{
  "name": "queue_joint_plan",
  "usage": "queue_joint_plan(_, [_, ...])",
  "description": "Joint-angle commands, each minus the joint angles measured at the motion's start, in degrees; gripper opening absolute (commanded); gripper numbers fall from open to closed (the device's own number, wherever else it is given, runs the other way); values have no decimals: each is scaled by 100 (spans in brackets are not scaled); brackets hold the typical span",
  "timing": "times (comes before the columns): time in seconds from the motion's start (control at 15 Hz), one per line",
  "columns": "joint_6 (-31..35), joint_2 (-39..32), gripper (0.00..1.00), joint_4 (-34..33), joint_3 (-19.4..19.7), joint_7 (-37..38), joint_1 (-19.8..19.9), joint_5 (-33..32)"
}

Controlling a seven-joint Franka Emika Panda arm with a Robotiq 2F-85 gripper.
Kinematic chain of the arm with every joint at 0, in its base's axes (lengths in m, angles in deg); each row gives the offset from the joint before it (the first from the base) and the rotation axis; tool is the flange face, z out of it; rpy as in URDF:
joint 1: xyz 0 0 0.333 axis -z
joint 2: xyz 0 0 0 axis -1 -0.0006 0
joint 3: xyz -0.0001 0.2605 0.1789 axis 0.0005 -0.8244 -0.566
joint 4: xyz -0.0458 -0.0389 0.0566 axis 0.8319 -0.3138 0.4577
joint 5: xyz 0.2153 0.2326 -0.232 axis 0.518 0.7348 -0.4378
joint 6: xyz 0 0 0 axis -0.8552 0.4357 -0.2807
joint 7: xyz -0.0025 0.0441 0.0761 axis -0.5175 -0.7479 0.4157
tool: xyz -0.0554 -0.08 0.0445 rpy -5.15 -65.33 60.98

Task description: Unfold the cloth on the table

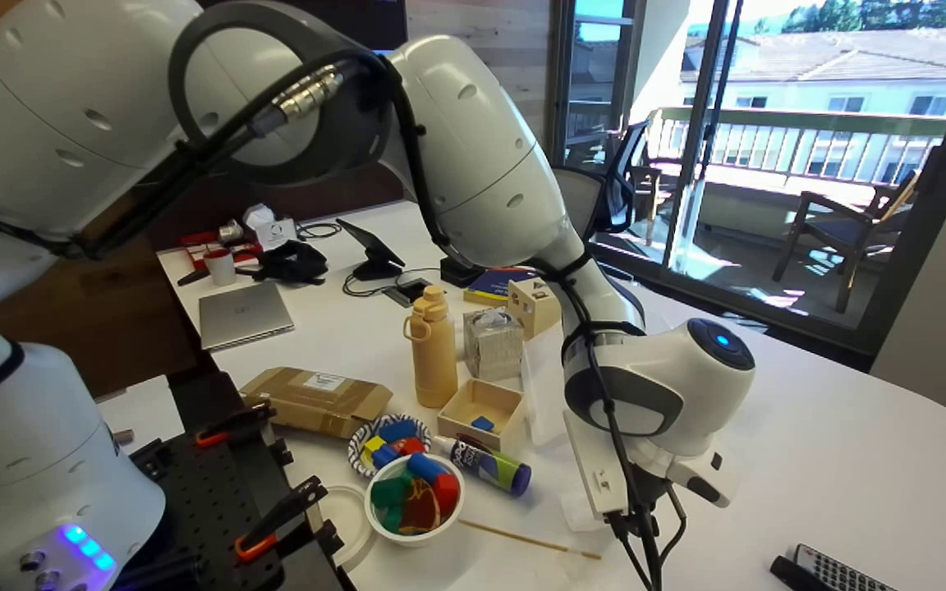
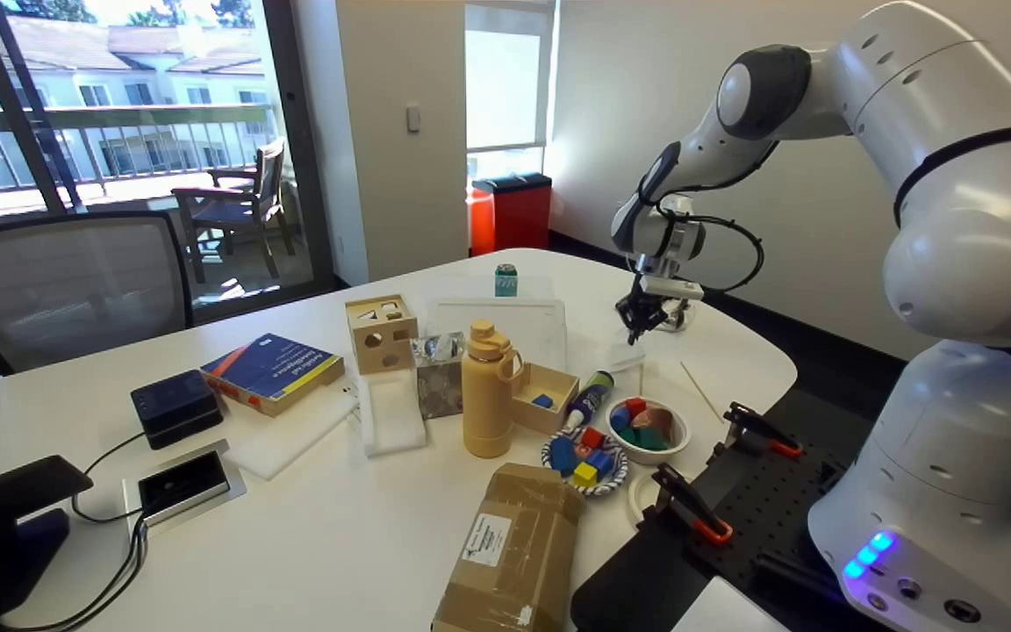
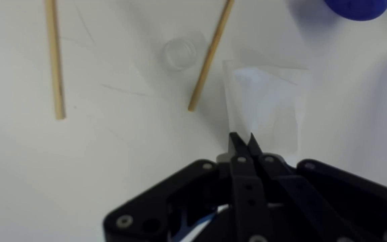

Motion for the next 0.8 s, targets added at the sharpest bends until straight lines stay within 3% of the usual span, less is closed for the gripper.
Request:
queue_joint_plan(0.0, [215, 547, 0, 575, -8, 217, 185, 96])
queue_joint_plan(0.4, [231, 1536, 0, 1469, 631, 1205, -22, -81])
queue_joint_plan(0.73, [-103, 1866, 0, 1690, 1343, 2200, -414, -467])
